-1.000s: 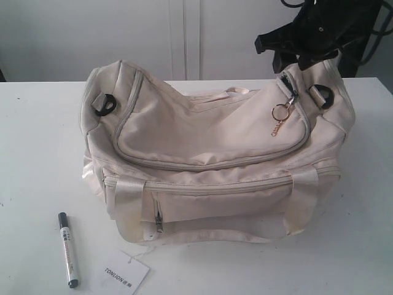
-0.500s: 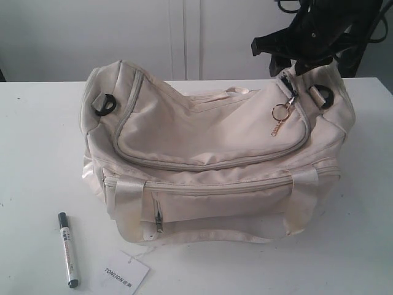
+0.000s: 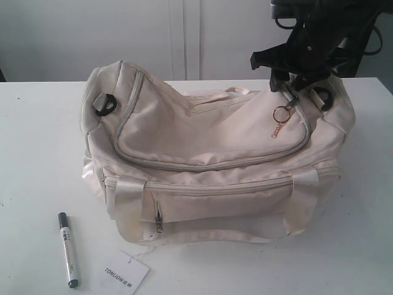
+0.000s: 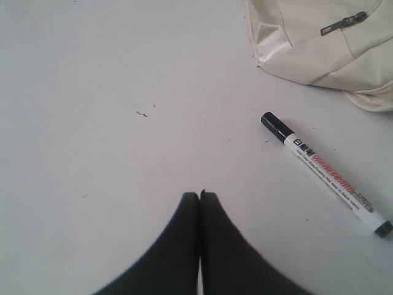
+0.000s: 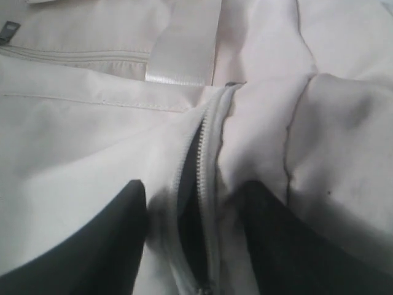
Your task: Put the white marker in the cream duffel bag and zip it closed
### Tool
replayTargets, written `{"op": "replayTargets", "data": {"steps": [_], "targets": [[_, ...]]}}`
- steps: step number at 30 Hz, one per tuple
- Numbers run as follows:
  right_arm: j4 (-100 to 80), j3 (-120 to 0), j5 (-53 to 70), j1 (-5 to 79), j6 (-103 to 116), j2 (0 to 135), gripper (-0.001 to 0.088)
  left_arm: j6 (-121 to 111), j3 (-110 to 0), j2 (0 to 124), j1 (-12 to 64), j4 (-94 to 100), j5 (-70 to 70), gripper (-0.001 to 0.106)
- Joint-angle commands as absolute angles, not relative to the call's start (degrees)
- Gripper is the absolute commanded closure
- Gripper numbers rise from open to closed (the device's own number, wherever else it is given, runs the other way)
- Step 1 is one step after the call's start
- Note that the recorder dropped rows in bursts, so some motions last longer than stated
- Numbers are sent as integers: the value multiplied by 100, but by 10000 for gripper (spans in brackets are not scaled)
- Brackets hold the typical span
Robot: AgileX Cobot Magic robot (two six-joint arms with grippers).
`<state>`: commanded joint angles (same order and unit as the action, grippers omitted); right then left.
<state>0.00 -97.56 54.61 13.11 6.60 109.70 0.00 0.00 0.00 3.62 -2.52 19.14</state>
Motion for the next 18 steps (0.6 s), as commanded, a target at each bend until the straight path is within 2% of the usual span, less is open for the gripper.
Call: {"op": "replayTargets", "data": {"steps": [2,5,7,18], "targets": [[0,-9756,5529,1311,660,10970,574,0,0,0,362,-252,1914,1053],[0,-9756,5614,1311,660,10970,780,0,0,0,362,-252,1914,1053],[0,-9756,5624,1311,678,10970,868,0,0,0,362,-252,1914,1053],[975,-9797,5765,1063,777,10928,868,0,0,0,362,-252,1914,1053]]}}
